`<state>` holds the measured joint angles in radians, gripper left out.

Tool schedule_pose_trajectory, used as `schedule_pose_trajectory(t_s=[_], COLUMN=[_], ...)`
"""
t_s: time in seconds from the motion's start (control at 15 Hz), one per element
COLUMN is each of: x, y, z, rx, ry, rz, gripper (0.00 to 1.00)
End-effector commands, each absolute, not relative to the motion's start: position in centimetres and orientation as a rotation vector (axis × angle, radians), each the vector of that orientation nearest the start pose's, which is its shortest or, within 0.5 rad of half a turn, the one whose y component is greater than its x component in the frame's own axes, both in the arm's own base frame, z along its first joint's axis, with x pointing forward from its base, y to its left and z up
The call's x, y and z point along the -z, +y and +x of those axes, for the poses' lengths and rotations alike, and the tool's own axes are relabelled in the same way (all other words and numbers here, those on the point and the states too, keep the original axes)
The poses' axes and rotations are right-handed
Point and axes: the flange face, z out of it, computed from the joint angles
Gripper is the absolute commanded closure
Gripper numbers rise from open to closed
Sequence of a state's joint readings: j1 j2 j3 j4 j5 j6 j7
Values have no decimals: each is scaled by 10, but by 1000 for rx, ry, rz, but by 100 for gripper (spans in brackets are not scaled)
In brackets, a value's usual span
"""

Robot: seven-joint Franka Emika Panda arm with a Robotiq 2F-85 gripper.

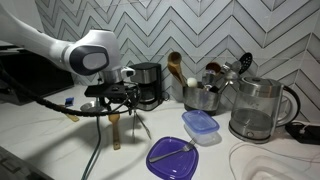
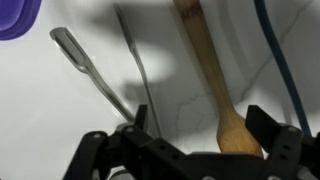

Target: Put the tongs in the silver holder

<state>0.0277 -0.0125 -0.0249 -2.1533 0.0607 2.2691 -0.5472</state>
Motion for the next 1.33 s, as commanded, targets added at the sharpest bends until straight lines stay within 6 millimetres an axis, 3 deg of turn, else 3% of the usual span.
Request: schedule_pose_trajectory(t_s=[0.0,0.33,0.47,0.53,0.87,0.93,1.07,1.27], x=[-400,-385,-381,-380,-375,-375,-374,-375], y=[0,1,2,2,1,1,0,0], z=[565,578,583,585,593,594,596,597], rx=[225,221,219,219,220,221,222,232], ry=[-822,-835,-839,-838,-846,-847,-848,-856], rz=[-2989,-2955,-2964,-2968,-2981,-2983,-2995,-3009], gripper=[0,1,26,29,69,67,73,69])
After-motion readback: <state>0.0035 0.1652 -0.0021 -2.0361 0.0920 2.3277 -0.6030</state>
